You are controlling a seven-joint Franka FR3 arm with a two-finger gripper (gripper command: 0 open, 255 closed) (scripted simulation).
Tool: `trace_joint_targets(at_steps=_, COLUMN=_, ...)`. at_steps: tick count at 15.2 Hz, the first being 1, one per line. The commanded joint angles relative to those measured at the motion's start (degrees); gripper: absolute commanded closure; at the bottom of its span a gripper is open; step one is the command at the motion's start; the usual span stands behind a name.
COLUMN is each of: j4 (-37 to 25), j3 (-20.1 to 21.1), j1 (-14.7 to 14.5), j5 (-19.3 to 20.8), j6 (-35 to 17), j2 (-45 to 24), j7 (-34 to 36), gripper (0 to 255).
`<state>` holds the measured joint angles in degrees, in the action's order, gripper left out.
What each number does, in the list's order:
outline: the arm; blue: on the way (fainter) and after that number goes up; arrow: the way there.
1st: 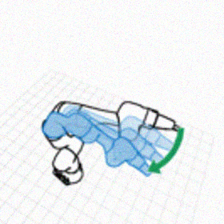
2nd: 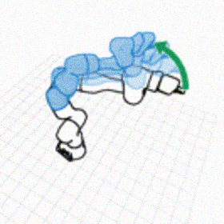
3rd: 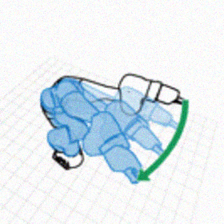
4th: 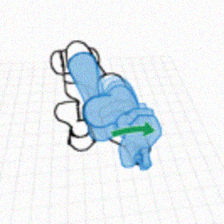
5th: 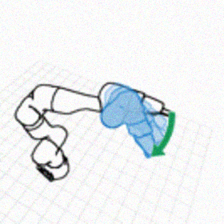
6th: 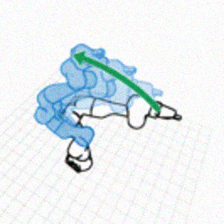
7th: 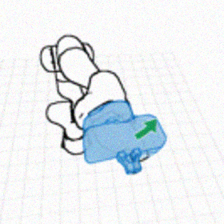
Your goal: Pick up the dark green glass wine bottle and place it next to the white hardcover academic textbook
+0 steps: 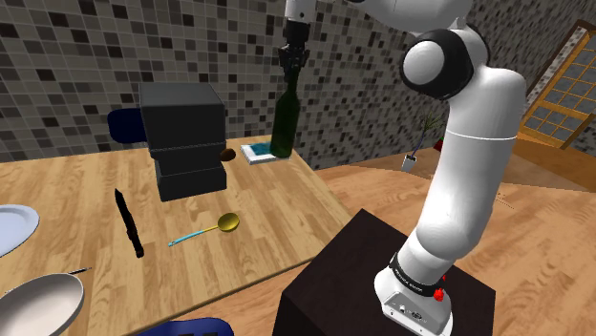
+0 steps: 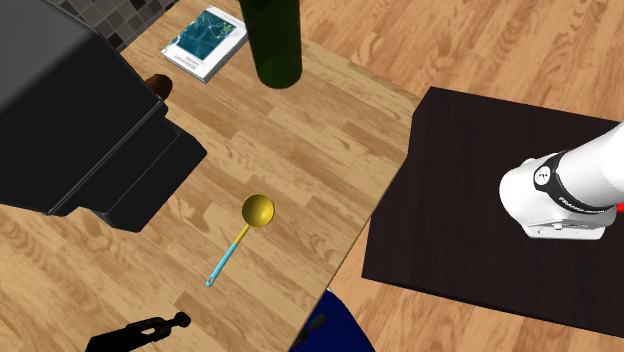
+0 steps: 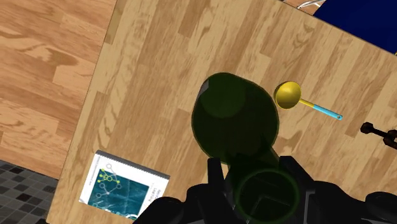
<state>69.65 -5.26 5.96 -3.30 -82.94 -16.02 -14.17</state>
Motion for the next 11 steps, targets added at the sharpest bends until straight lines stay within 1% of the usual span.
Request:
trace_joint_targets(at_steps=1, j4=0.44, j3=-0.64, j1=1.29, j5=-0.22, j6=-1.85, j2=-1.38, j7=-2.02, gripper=255)
trace_joint_targets(at_steps=6, j4=-0.09, j3=-1.92, j1=4.47, j5=-0.91, j6=-5.58, j2=-5.85, j7=-6.5, gripper=255)
trace_joint_targets(at_steps=11, j4=-3.42, j3=-2.85, j1=7.82, j5=-1.85, j6=-8.15, j2=-11.93, j7=-10.62, gripper=255)
